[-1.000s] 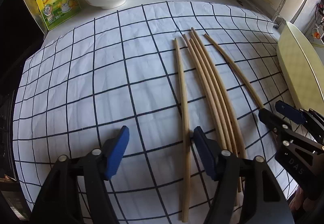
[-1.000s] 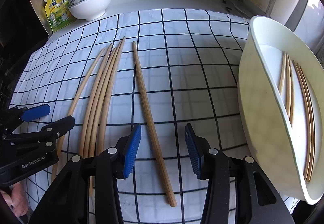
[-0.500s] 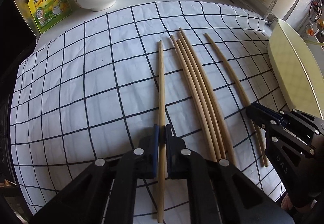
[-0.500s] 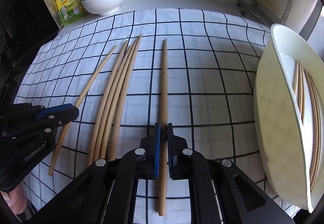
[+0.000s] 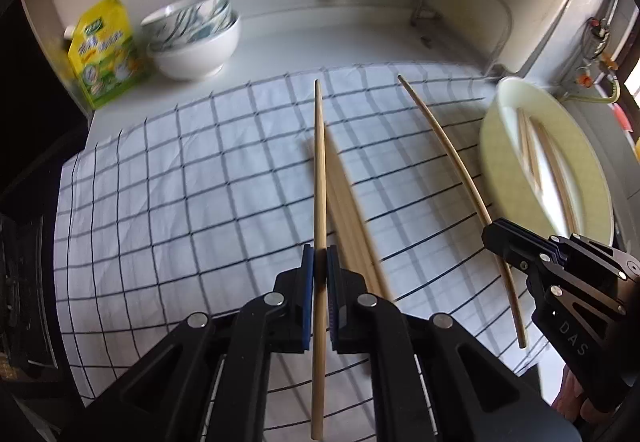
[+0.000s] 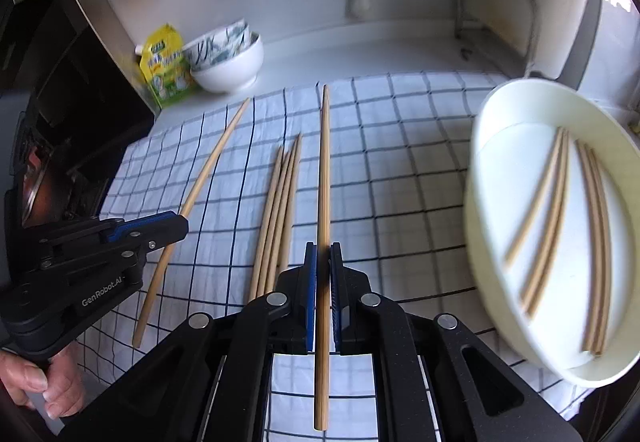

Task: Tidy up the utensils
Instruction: 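Carry both held chopsticks over the white basin, then lower the chopsticks into the basin and open both tools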

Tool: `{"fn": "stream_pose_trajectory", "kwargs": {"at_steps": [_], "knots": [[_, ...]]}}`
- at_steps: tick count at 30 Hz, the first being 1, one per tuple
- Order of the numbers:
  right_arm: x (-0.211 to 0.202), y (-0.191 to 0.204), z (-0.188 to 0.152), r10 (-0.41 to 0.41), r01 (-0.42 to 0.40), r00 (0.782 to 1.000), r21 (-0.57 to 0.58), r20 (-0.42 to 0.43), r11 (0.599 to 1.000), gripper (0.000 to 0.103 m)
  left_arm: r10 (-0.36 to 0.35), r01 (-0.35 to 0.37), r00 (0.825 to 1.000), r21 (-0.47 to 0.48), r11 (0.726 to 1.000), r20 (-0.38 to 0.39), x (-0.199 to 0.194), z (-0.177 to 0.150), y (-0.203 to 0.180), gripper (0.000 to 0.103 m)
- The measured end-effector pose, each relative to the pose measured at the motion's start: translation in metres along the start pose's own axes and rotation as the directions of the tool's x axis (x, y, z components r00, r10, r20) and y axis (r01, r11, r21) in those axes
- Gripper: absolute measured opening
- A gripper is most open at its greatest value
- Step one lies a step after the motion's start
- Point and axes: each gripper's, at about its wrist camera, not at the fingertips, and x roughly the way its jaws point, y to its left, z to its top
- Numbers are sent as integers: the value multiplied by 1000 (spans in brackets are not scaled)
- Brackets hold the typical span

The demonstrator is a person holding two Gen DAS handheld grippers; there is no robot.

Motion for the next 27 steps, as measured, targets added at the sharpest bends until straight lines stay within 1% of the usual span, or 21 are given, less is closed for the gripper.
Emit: {"fn": "stream_pose_trajectory", "kwargs": {"at_steps": [3, 5, 9, 13, 16, 20, 22, 27], "knots": [[-25, -22, 5, -27, 26, 999, 22, 40, 999, 6, -34, 33, 999, 31, 999, 36, -11, 15, -26, 7], [-39, -42, 7, -51, 48, 997, 49, 58, 998, 6, -70, 68, 996, 53, 996, 49, -13, 29, -49, 7], [-65, -93, 8, -121, 109, 989, 123, 89, 986, 6, -131, 123, 989, 115, 986, 69, -15, 50, -98, 7], [-79, -141, 4, -180, 157, 979, 199, 99, 967, 6, -184, 167, 980, 192, 967, 75, -10, 67, -154, 7], [-85, -171, 0, -212, 185, 973, 242, 92, 952, 6, -205, 182, 977, 248, 951, 67, 0, 77, -193, 7], [-84, -203, -3, -230, 202, 971, 275, 71, 940, 6, -204, 185, 979, 300, 936, 31, 22, 86, -233, 7], [-76, -215, -3, -233, 208, 971, 287, 55, 935, 6, -203, 191, 979, 321, 928, 5, 33, 85, -248, 7], [-61, -236, -6, -216, 197, 976, 305, 28, 932, 6, -180, 186, 982, 352, 917, -51, 61, 87, -272, 7]]}}
